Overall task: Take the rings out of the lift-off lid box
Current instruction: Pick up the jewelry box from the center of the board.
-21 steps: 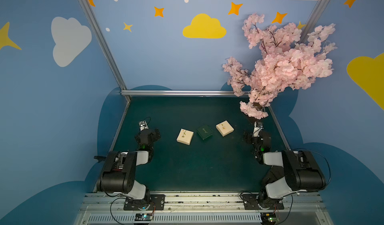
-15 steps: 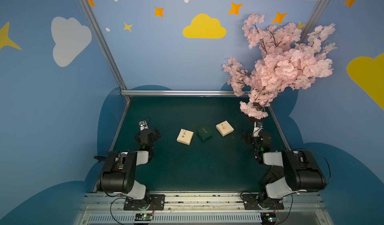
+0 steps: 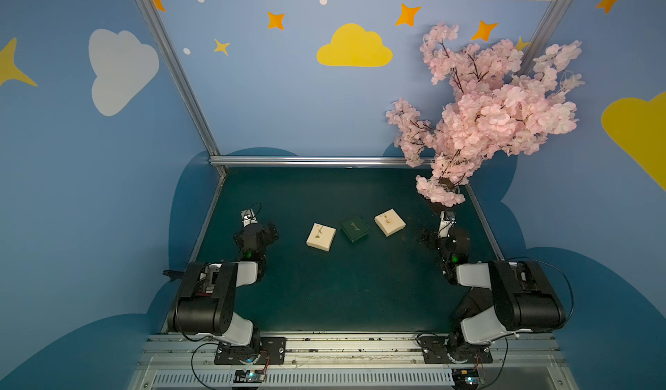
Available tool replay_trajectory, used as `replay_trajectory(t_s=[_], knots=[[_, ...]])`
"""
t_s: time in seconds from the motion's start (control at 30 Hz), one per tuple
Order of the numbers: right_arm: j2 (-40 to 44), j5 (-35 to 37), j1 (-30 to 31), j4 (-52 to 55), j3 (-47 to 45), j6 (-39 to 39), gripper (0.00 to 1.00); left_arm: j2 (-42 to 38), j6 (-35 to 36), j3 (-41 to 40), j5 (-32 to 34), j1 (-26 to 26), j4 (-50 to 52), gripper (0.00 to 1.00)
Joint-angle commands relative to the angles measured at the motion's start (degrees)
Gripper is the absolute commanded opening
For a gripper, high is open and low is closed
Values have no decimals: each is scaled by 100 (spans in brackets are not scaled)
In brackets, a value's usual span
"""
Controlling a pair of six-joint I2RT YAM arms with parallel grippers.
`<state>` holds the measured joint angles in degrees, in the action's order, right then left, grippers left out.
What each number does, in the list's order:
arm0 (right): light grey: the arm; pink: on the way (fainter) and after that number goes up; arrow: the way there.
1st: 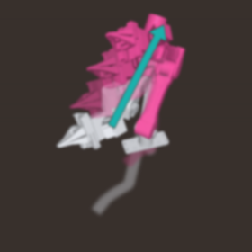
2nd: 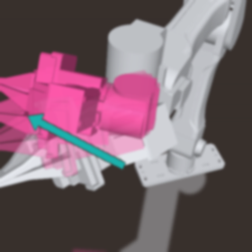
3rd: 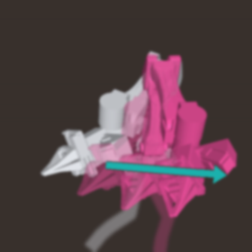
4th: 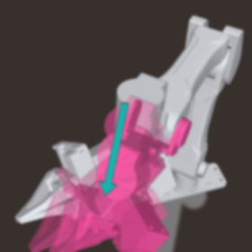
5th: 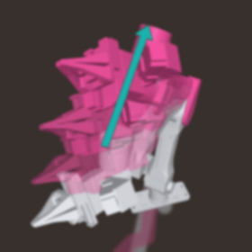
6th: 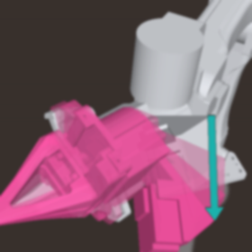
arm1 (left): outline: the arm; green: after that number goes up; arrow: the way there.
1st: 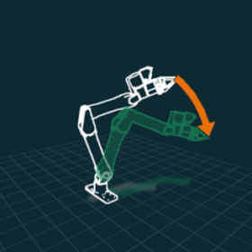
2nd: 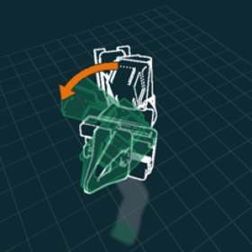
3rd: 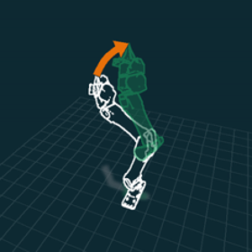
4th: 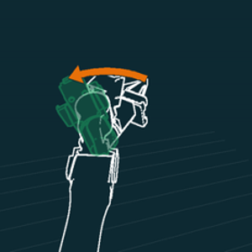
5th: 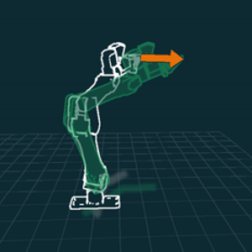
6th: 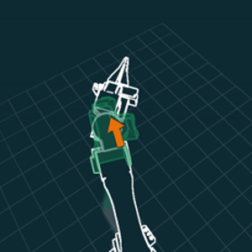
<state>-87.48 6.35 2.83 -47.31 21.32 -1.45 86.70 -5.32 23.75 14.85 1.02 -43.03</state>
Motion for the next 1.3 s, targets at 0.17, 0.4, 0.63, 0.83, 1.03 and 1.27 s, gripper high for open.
replay_trajectory(t_s=[0.17,0.4,0.63,0.83,1.03,1.27], knots=[[65,-20,26,36,127,1,97,-134,75,16,35,65,145,99],[65,-25,34,36,126,5,97,-127,66,33,35,58,163,99],[73,-8,39,18,109,26,97,-136,75,14,43,57,144,99],[593,352,155,1521,652,6,97,-342,125,-89,183,144,50,99],[1111,705,465,2216,849,85,97,-1335,-103,412,395,414,1906,99],[2035,534,576,3681,1214,-1001,97,-2058,-815,1042,820,981,3848,99]])
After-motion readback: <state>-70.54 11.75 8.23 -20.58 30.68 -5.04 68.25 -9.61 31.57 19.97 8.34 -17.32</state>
